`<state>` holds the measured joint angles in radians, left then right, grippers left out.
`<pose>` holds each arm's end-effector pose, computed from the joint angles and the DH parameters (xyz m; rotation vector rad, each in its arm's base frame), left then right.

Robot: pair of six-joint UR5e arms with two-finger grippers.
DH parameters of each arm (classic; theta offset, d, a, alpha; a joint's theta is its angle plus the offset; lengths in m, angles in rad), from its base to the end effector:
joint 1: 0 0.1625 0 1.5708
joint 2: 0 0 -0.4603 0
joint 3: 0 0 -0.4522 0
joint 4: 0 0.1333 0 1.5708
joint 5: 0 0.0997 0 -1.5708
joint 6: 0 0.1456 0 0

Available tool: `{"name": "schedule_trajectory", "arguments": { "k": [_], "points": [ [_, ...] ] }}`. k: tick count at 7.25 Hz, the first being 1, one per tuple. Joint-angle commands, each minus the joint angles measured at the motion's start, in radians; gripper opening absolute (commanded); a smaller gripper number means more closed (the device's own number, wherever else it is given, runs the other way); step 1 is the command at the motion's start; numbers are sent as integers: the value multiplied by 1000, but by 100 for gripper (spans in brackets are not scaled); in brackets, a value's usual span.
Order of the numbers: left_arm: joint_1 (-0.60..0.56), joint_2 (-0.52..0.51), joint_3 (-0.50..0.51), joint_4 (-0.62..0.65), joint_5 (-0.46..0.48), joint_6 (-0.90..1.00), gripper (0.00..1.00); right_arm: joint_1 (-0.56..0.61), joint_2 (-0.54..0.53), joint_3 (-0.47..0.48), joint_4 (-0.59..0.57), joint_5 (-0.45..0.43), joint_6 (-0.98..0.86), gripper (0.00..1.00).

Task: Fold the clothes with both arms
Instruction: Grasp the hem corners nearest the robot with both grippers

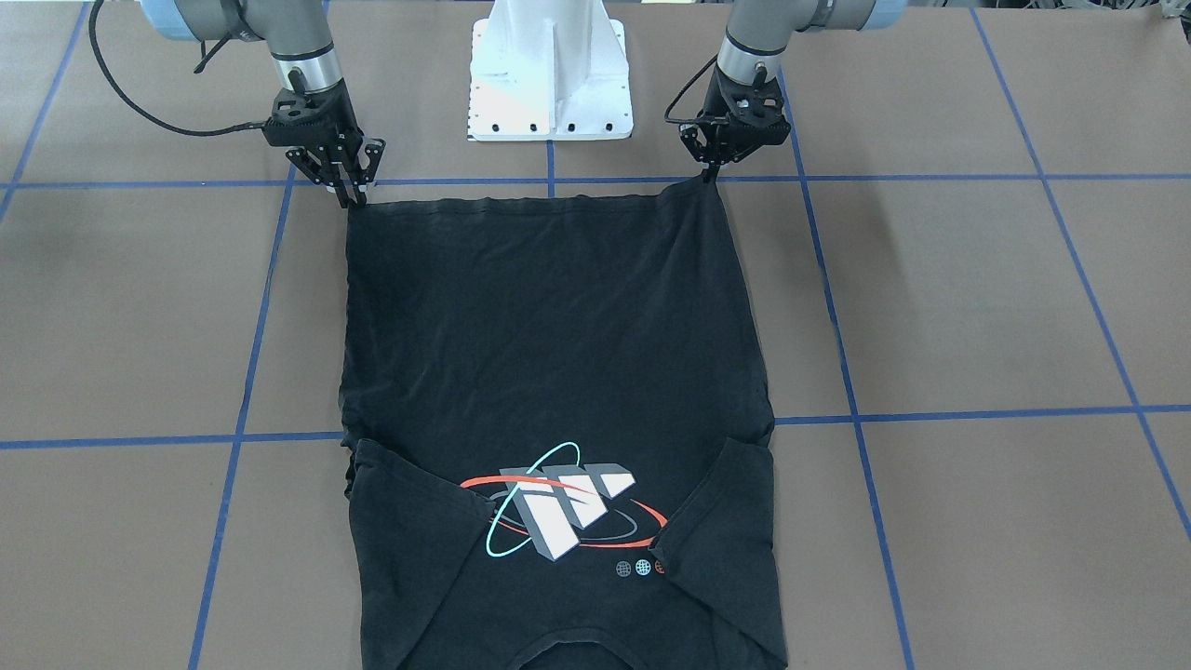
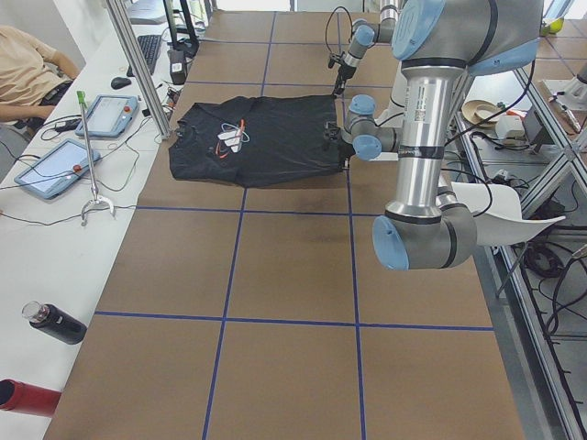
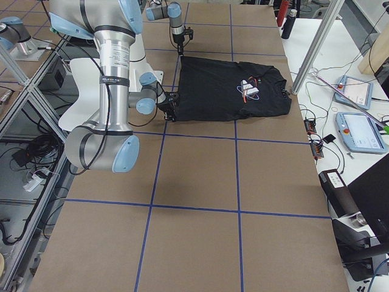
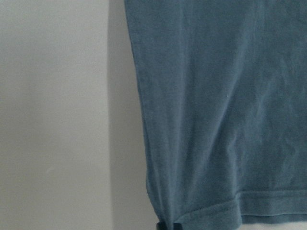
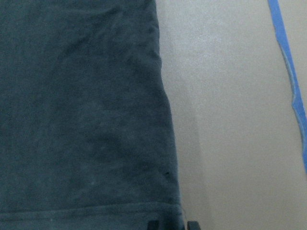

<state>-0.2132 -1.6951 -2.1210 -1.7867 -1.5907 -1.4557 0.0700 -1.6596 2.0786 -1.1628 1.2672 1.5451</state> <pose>0.5453 -0.2515 0.3509 0.1272 0.8817 -0.0827 -0.5283 -0.2143 0.4577 0.3251 -0.8063 0.1670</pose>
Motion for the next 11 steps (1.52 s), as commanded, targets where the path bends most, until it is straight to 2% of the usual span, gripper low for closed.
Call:
{"name": "schedule_trajectory", "arguments": {
  "k": [1,3,4,5,7,8,9,10,11],
  "points": [
    [0,0,-1,1,0,0,0,10,0,0,0,4,-3,33],
    [0,0,-1,0,0,0,0,13,0,0,0,3,-3,33],
    [0,0,-1,0,0,0,0,13,1,0,0,1,-3,27],
    [0,0,-1,0,0,0,0,13,7,0,0,-3,-2,0],
    [0,0,-2,1,-2,0,0,20,9,15,0,-5,0,0],
    [-3,5,-45,7,-6,6,0,37,-5,82,-9,10,-2,0],
    [-3,21,-110,53,-17,12,0,40,-25,153,-17,53,0,0],
    [-3,25,-176,103,-37,12,0,40,-81,231,-18,137,0,0],
    [11,25,-244,160,-76,11,0,31,-174,321,-15,208,0,0]
  ]
}}
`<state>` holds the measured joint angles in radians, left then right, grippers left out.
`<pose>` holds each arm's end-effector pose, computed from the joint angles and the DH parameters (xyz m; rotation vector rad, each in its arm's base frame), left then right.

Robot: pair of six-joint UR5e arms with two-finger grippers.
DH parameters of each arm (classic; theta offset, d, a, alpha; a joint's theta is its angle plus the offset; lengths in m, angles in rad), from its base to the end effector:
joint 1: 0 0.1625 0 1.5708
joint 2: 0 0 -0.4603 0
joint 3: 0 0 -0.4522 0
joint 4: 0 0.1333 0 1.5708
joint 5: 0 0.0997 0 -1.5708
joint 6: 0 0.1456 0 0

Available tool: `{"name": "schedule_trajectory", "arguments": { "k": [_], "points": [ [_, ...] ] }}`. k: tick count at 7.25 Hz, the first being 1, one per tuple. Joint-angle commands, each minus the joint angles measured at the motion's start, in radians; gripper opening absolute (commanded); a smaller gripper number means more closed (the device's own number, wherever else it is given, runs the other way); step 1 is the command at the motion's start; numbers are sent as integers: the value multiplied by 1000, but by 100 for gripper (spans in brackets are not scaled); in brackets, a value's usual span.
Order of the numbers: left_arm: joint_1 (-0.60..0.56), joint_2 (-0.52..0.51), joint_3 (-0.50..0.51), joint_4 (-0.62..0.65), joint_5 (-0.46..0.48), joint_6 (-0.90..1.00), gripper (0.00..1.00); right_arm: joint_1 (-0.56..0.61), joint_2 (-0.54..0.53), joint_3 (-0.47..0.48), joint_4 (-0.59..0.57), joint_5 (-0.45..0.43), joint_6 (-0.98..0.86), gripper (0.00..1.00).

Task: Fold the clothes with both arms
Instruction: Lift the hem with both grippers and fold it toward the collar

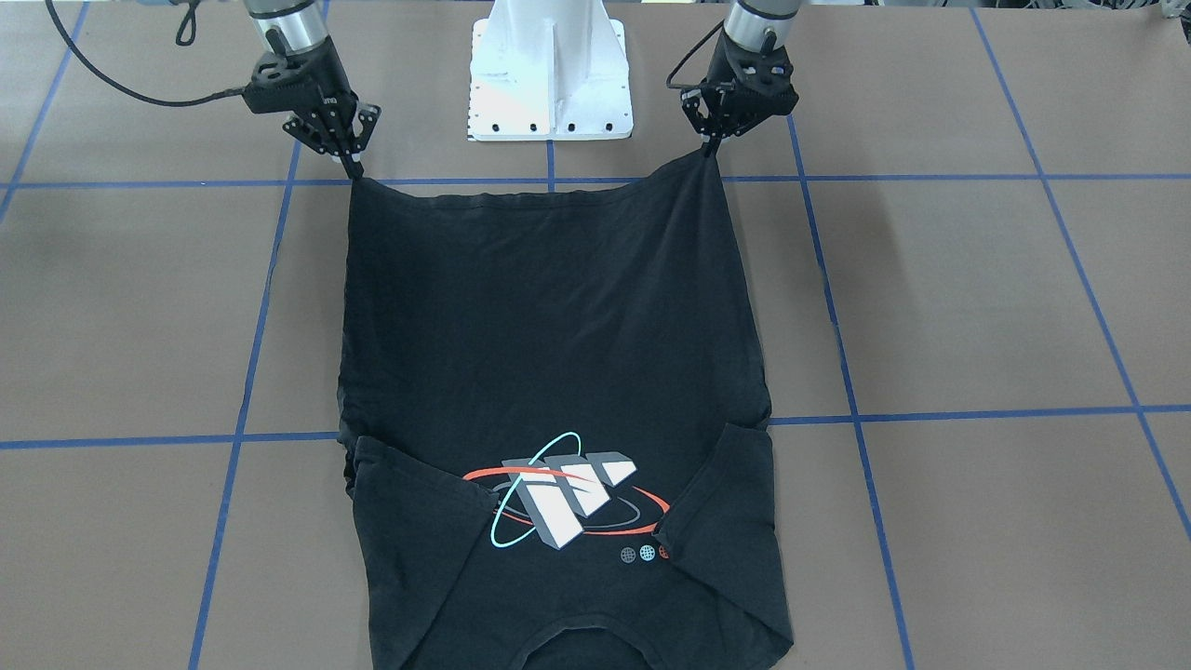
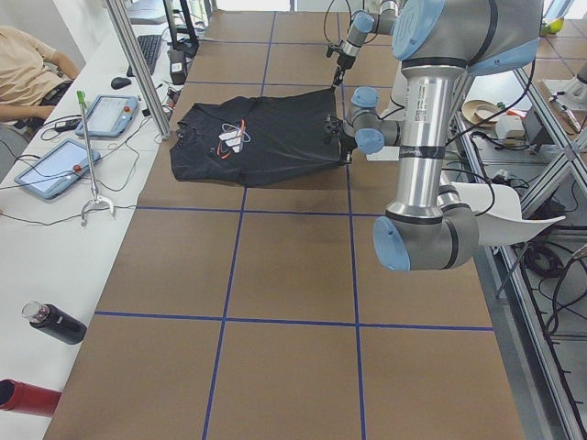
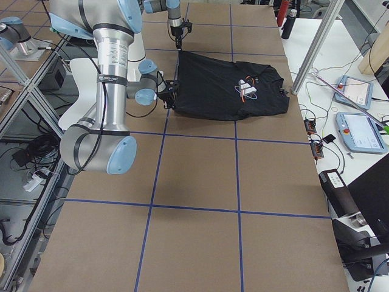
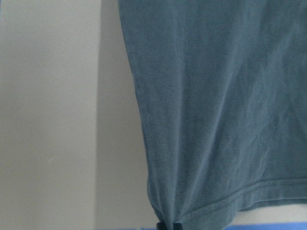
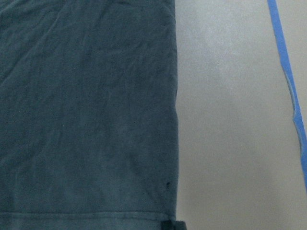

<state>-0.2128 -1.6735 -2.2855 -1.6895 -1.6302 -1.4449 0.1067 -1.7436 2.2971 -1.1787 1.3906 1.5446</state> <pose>0.4944 -0.2343 0.2964 0.1035 0.9318 -0.0526 -0.4603 -0.2096 0.3812 0.2290 -0.9306 0.1594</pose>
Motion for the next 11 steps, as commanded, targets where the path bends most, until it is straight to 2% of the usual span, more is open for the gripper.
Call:
{"name": "schedule_trajectory", "arguments": {
  "k": [1,2,3,4,5,6,9,11],
  "points": [
    [57,4,-151,114,-49,-3,0,-34,-132,183,1,163,0,0],
    [119,3,-208,154,-71,-11,0,-89,-164,271,1,232,-1,0],
    [168,3,-235,159,-71,-35,0,-144,-174,315,1,241,0,0],
    [173,3,-235,159,-71,-46,0,-151,-168,314,-1,225,0,0],
    [156,3,-226,159,-62,-46,0,-103,-166,305,-2,194,-3,0],
    [103,-2,-206,159,-57,-39,0,-23,-154,254,-4,189,-36,0],
    [-84,-28,-117,157,-40,76,0,190,51,57,-4,197,-93,0],
    [-152,-104,-36,156,39,89,0,279,119,16,-4,189,-109,0]
  ]
}}
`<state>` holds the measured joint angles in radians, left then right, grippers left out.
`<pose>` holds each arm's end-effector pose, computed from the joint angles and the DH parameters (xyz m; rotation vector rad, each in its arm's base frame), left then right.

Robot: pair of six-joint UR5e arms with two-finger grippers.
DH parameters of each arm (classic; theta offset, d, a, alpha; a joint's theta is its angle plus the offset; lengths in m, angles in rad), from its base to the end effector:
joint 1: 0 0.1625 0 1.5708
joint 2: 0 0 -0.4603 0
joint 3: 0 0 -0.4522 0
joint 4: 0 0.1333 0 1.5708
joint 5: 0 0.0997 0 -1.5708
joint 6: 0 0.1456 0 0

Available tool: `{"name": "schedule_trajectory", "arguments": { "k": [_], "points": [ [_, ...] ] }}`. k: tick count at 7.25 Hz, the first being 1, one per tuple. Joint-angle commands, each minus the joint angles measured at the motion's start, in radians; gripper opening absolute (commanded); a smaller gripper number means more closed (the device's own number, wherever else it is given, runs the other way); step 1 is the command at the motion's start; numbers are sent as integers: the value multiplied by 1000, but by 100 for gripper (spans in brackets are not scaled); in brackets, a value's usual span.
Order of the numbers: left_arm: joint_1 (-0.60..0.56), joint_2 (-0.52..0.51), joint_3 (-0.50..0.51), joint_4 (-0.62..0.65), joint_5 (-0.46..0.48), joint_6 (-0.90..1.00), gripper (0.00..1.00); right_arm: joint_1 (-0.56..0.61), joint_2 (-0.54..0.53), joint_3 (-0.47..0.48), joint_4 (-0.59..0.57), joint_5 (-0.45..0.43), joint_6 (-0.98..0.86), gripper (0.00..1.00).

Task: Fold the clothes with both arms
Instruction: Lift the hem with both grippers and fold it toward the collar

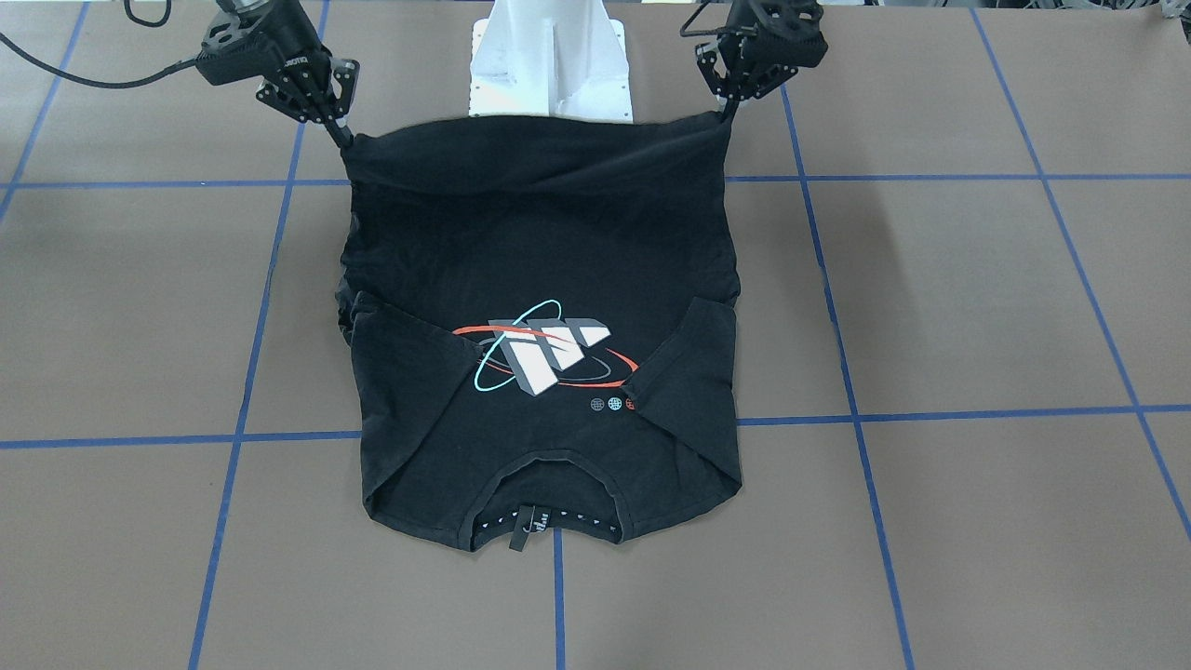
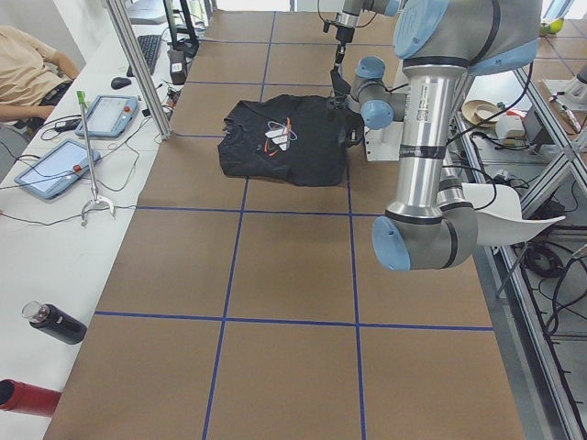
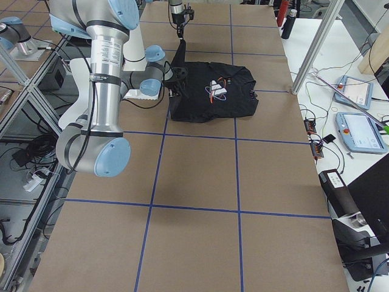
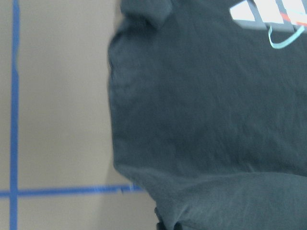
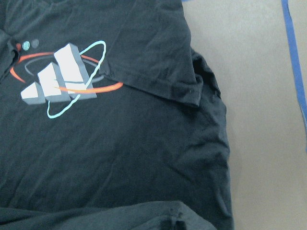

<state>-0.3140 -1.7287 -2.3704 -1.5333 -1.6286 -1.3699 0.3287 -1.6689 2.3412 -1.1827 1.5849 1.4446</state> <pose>0.4452 -0.2759 0.2560 0.1823 0.9033 -0.0784 -0.4161 -0.2806 0.3231 0.2270 -1.0374 0.1757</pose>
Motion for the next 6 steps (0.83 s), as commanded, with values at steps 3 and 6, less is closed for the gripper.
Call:
{"name": "schedule_trajectory", "arguments": {
  "k": [3,6],
  "points": [
    [-155,-89,68,-1,41,29,0,226,147,-112,-2,4,-76,0],
    [-278,-225,253,-5,41,156,0,323,404,-291,-215,0,-124,0]
  ]
}}
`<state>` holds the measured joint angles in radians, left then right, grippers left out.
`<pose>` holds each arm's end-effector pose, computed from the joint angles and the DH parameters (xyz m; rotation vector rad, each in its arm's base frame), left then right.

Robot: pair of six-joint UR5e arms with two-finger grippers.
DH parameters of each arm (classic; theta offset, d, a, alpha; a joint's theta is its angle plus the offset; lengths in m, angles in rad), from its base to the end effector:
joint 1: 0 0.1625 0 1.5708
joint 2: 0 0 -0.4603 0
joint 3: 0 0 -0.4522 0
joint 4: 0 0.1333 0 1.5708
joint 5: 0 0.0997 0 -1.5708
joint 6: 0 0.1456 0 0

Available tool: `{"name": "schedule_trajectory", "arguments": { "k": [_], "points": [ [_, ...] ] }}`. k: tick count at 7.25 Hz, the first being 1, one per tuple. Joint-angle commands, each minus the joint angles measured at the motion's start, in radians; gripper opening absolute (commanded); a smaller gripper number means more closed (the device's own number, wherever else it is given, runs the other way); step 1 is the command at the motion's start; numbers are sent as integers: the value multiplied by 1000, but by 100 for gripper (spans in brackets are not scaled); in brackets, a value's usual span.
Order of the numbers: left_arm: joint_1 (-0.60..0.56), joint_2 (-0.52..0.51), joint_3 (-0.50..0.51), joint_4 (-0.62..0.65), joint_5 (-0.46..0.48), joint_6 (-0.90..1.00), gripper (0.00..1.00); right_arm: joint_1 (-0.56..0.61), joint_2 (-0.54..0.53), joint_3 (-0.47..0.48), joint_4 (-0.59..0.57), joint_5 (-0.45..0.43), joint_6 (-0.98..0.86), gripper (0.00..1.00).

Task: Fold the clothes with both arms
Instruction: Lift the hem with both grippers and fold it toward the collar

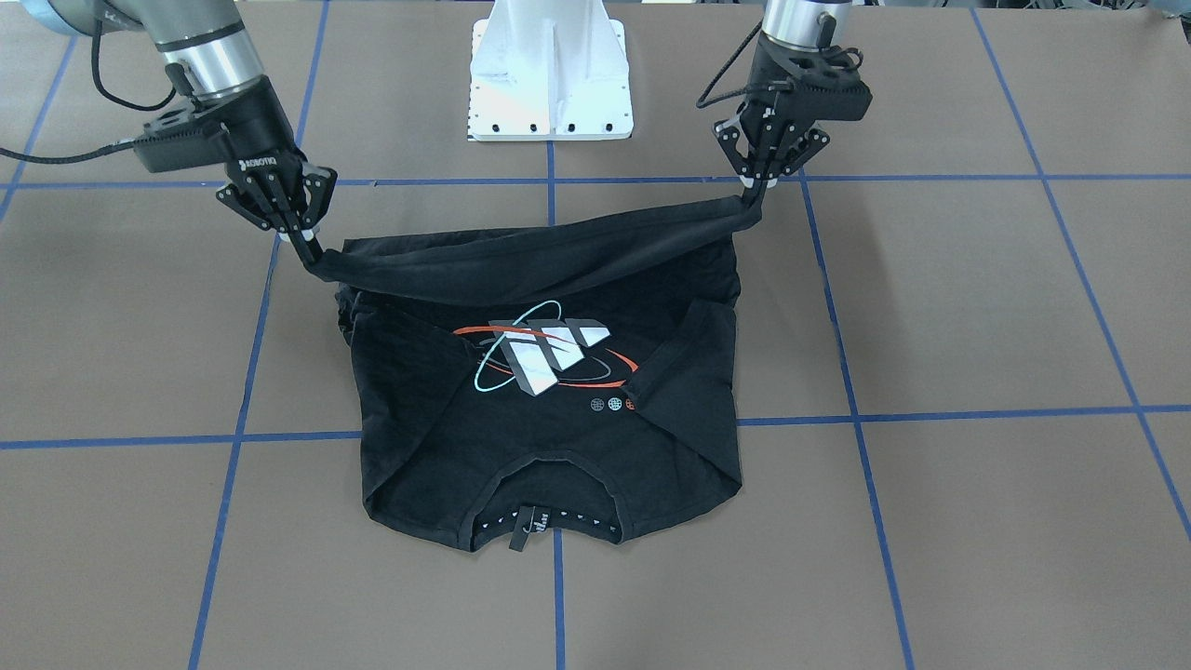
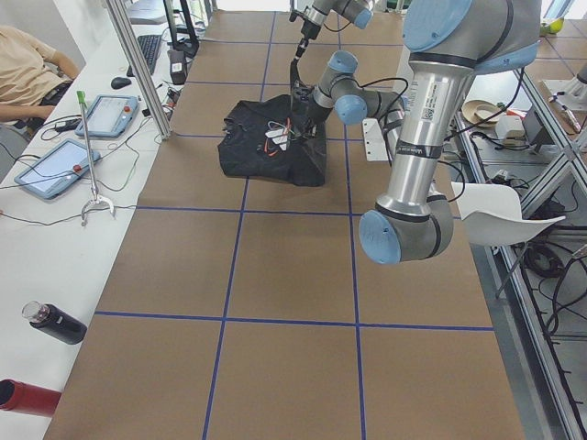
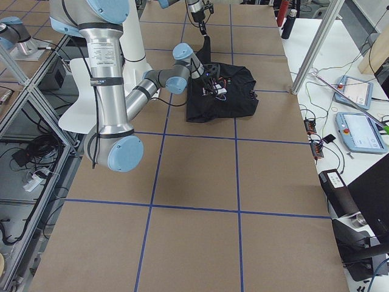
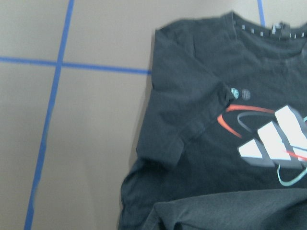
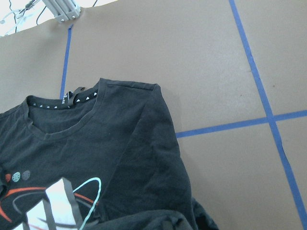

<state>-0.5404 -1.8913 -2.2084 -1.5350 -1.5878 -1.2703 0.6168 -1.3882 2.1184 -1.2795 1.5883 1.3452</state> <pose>0.4312 -0.4113 0.2379 0.3628 0.8502 -0.2148 -0.4111 -0.4518 0.3045 0.4053 -0.9440 0.3475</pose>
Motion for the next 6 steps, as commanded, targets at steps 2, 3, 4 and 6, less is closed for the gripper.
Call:
{"name": "schedule_trajectory", "arguments": {
  "k": [2,3,4,6],
  "points": [
    [-125,-124,211,-14,-1,147,0,86,210,-138,-176,-1,-27,0],
    [-147,-130,272,-84,0,161,0,93,228,-168,-176,-4,-26,0],
    [-153,-150,355,-177,30,182,0,95,262,-223,-169,-7,-26,0],
    [-171,-199,523,-296,45,226,0,95,299,-335,-162,-11,-26,0]
  ]
}}
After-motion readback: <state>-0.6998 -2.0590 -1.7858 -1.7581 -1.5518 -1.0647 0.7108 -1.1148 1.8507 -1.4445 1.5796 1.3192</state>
